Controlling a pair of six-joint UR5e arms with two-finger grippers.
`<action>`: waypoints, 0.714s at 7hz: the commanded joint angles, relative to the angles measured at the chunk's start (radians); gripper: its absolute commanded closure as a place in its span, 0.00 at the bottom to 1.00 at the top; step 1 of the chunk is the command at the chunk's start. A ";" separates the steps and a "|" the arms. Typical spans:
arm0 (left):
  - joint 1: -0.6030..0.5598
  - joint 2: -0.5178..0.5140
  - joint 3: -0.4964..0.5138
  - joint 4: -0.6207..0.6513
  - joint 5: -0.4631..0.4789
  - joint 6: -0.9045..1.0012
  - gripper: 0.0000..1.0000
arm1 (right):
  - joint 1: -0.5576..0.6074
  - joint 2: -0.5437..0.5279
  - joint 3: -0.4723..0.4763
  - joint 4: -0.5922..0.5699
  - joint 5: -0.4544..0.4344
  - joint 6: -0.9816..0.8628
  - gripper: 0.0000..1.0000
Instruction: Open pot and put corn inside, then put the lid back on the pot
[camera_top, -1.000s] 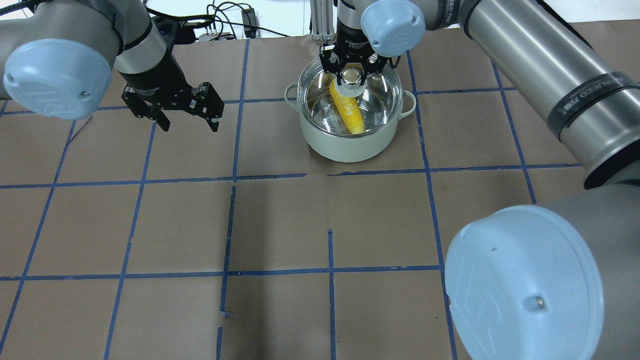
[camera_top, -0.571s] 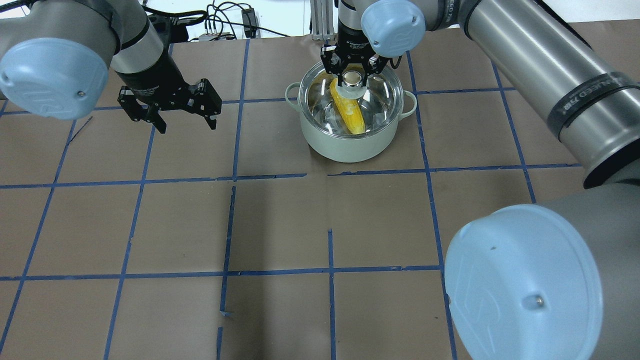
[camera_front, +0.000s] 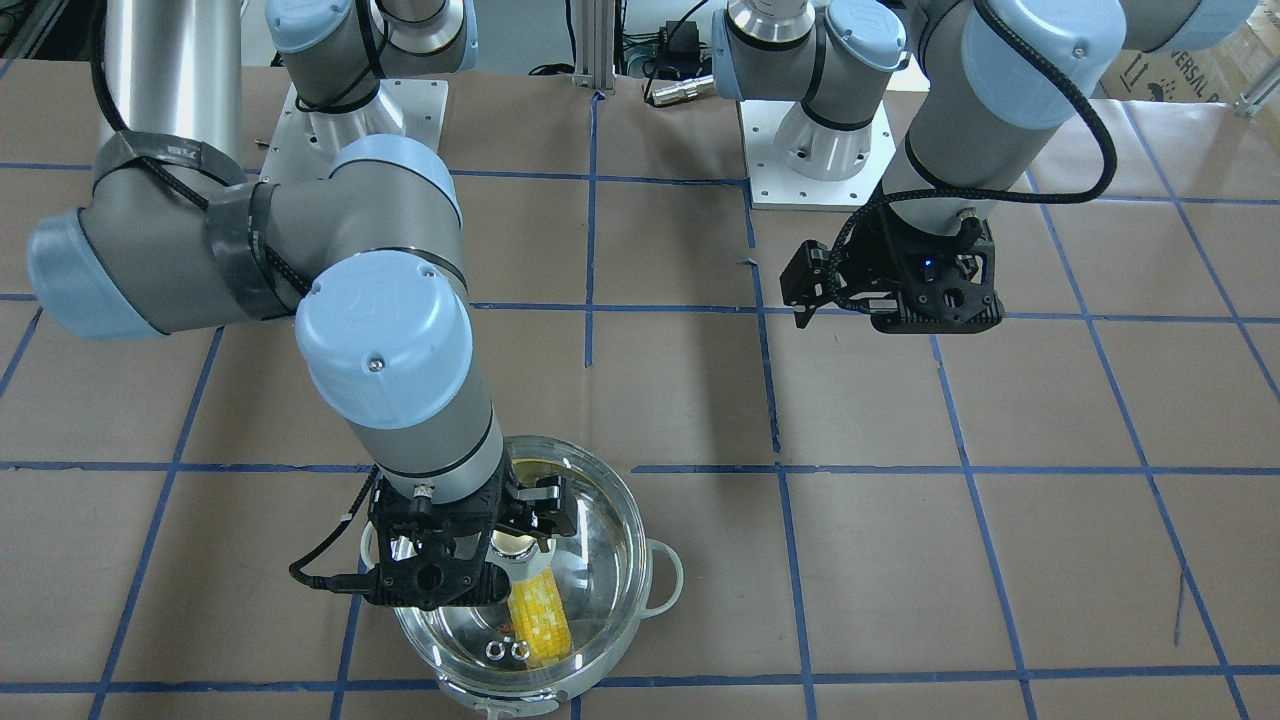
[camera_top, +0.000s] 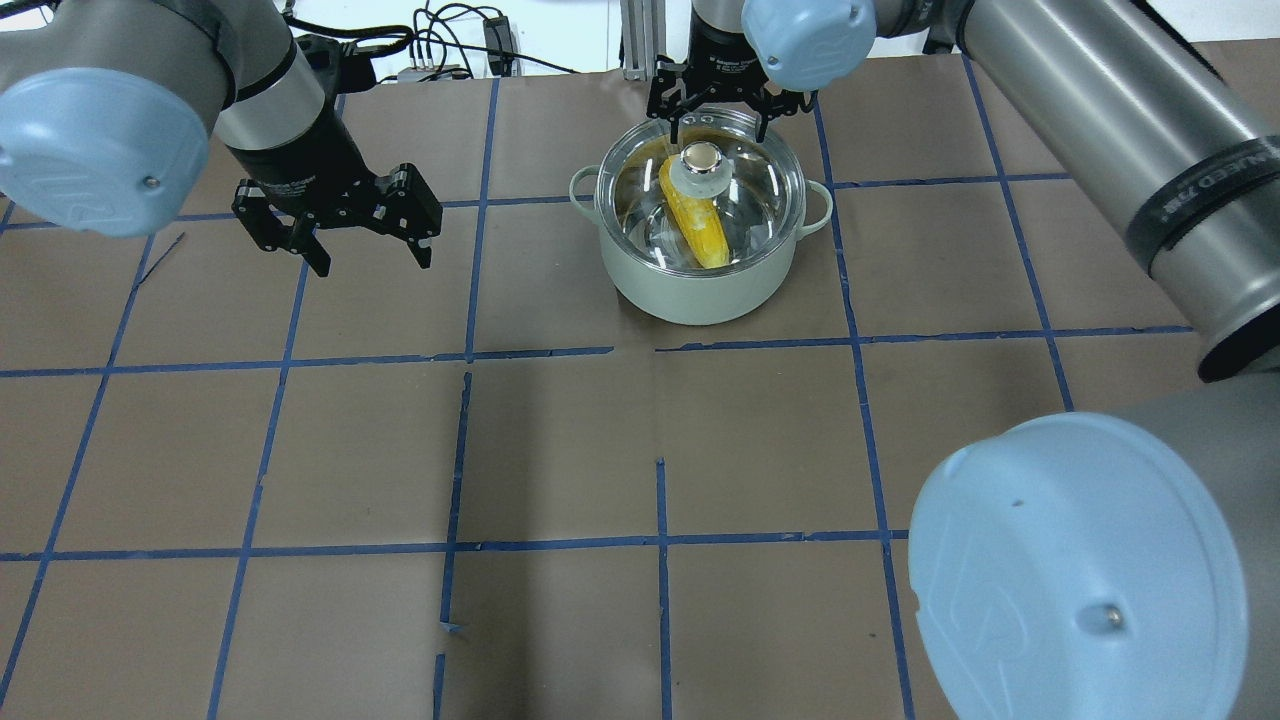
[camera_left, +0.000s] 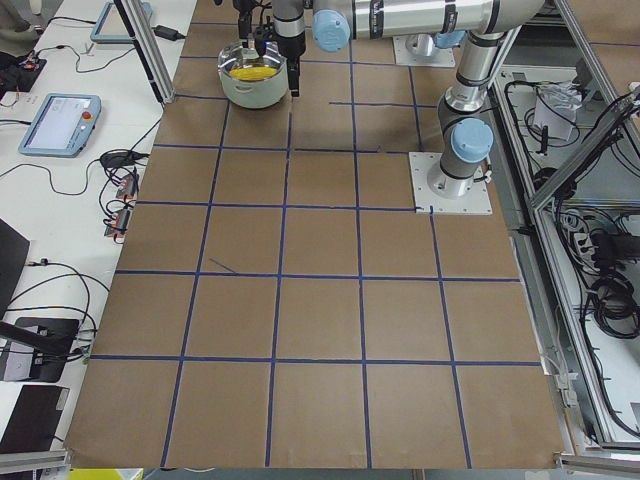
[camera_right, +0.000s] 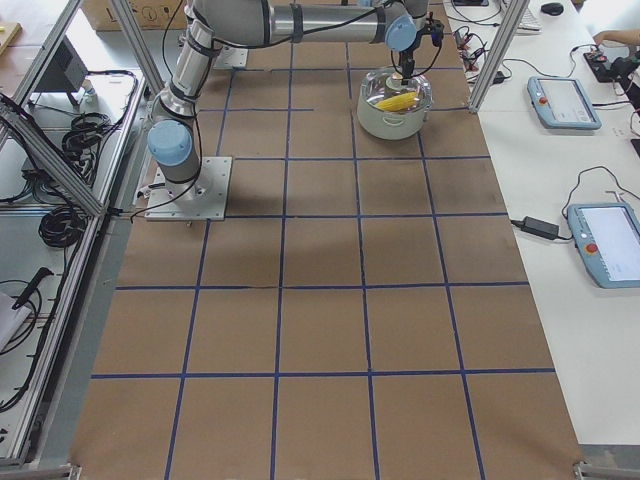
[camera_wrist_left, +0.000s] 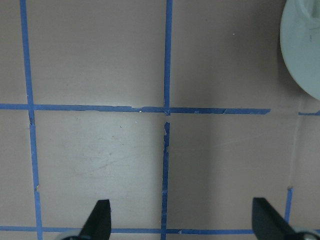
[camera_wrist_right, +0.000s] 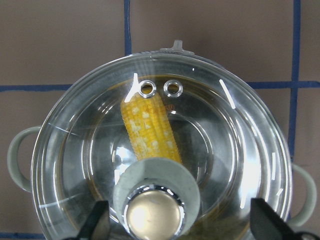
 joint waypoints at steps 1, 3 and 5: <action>-0.001 -0.003 0.020 -0.019 -0.001 0.000 0.00 | -0.077 -0.104 0.010 0.174 -0.007 -0.174 0.01; -0.001 0.037 0.020 -0.020 0.007 0.000 0.00 | -0.125 -0.238 0.121 0.232 -0.008 -0.295 0.01; 0.000 0.028 0.020 -0.019 0.004 0.000 0.00 | -0.181 -0.362 0.256 0.218 -0.008 -0.347 0.00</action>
